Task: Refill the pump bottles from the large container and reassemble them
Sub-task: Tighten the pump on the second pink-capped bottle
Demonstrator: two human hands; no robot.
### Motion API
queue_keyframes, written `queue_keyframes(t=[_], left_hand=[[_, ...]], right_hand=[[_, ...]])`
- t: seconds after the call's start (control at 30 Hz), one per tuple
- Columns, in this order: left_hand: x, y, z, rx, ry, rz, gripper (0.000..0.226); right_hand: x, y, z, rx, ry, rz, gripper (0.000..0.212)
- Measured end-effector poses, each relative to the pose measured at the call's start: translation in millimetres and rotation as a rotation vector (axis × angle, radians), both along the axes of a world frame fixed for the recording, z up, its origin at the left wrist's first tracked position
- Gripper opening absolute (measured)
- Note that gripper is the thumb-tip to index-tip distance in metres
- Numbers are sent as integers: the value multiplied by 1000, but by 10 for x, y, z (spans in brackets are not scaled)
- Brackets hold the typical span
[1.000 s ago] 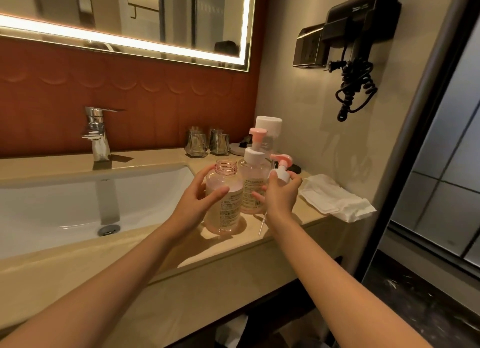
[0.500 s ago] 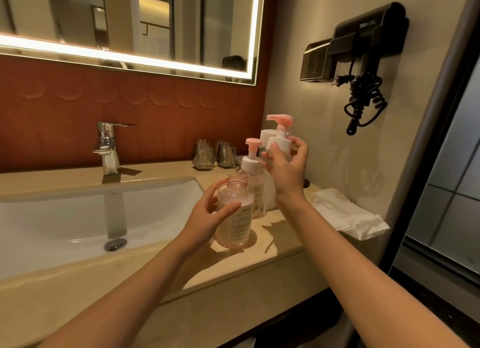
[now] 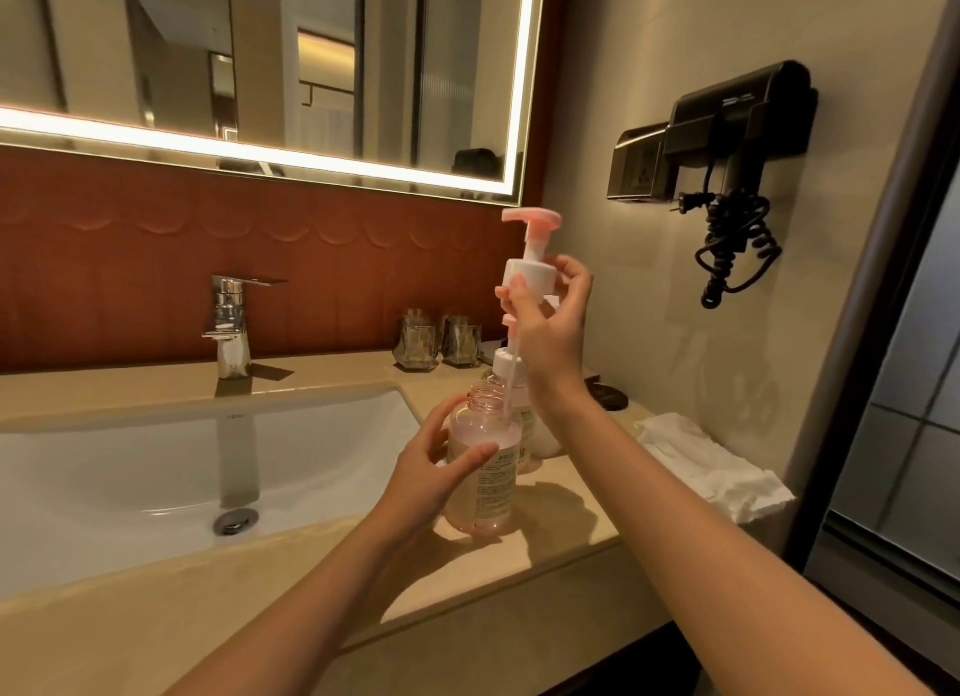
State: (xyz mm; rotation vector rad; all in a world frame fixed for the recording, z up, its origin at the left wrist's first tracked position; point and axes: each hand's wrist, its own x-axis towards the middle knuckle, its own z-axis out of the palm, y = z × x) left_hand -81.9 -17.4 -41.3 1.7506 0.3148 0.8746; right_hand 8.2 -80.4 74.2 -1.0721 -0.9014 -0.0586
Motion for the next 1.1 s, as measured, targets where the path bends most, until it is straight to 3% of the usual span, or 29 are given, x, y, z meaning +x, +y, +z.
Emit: queue_keyframes(t=[0.23, 0.37, 0.7, 1.1], left_hand=[[-13, -12, 18, -1, 8, 6, 54], [-28, -24, 28, -2, 10, 2, 55], [-14, 34, -8, -15, -18, -15, 56], [35, 132, -185, -28, 22, -36, 64]], right_hand=[[24, -20, -21, 62, 68, 32, 34], [47, 26, 205, 84, -34, -54, 39], [8, 1, -468, -135, -98, -8, 40], [22, -168, -632, -290, -154, 26, 51]])
